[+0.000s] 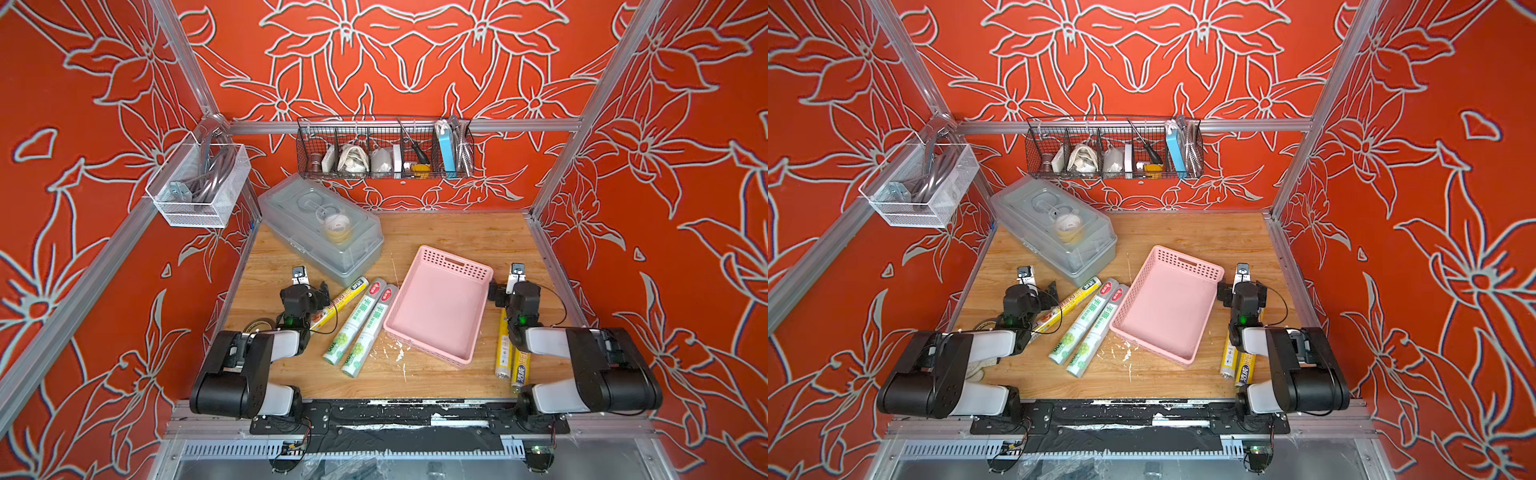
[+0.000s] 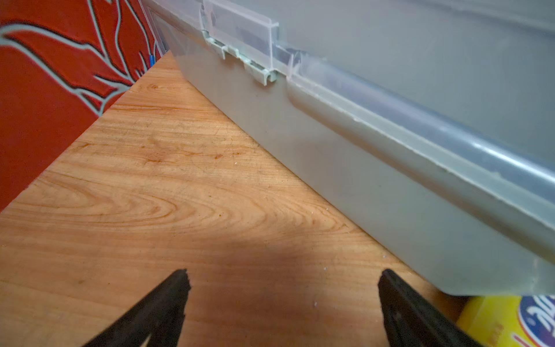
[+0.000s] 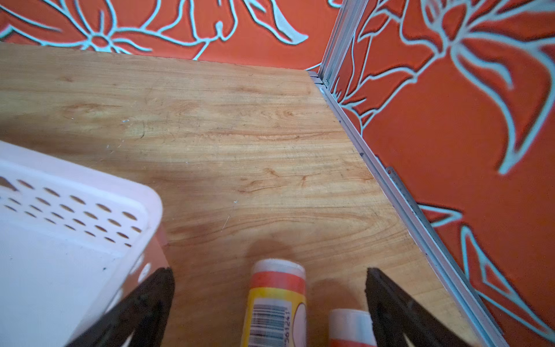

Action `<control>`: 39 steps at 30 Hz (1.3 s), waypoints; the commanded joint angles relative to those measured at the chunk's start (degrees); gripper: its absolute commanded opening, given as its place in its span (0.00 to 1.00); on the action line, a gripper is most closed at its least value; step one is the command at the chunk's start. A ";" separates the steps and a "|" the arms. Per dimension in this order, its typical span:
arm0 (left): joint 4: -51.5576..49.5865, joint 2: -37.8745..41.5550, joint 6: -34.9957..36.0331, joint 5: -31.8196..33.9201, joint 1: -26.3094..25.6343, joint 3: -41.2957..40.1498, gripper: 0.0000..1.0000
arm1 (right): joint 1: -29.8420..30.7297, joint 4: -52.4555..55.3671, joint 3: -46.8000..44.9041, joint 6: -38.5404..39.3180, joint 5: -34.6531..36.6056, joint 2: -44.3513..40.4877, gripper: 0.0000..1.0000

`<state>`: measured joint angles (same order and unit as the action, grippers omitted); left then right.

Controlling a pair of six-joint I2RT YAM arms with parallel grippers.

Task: Put the plastic wrap into the basket
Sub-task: Adjust the basket at the center of the board.

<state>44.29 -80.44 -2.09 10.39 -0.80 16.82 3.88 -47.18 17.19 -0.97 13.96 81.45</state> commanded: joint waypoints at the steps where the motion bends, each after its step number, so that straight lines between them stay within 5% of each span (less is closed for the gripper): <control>1: 1.14 -0.29 0.68 -0.20 0.18 0.43 0.98 | -0.02 -0.43 0.39 -0.16 0.46 -0.52 0.99; 17: 2.52 4.13 0.64 1.50 -0.40 -2.11 0.98 | -0.09 -0.20 0.42 -0.61 1.63 -2.50 0.99; 22: -9.40 19.94 1.01 11.69 -5.88 -2.49 0.98 | -0.01 21.36 6.23 -2.80 2.12 -14.70 0.99; 25: -22.85 29.30 -8.52 15.31 -7.76 1.22 0.98 | -0.02 38.43 12.89 -16.50 5.53 -20.27 0.99; 27: -33.72 33.73 -15.57 14.58 -9.39 5.58 0.98 | -0.01 49.57 18.00 -22.05 -0.54 -22.35 1.00; 32: -41.28 37.59 -17.29 15.46 -22.59 10.67 0.98 | 0.05 68.73 27.68 -26.25 -21.05 -23.60 1.00; 36: -51.33 33.01 -19.84 3.82 -30.60 19.61 0.98 | 0.63 81.80 31.79 -25.14 -32.62 -23.51 0.95; 39: -58.03 26.65 -18.73 -0.35 -37.45 25.96 0.98 | 1.64 90.31 31.87 -24.45 -34.09 -24.76 0.95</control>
<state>-3.01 -49.87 -19.62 16.71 -33.89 38.17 4.62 26.96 48.27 -24.51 -12.38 57.80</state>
